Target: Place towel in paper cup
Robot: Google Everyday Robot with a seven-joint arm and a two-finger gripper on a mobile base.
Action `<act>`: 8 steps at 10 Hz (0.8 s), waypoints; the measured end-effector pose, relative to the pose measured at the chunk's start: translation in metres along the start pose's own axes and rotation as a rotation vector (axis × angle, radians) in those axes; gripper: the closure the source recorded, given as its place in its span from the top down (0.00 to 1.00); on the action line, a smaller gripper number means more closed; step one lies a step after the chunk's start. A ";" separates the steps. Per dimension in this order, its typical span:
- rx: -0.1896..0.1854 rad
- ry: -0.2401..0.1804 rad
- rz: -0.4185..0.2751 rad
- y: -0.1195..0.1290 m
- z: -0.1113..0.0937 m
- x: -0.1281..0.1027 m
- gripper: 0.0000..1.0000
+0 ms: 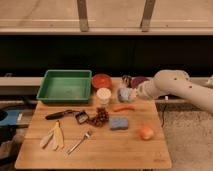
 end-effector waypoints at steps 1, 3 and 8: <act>0.000 0.008 -0.017 0.007 0.005 -0.003 0.00; -0.006 0.026 -0.073 0.033 0.019 -0.015 0.00; -0.029 0.111 -0.205 0.079 0.058 -0.038 0.00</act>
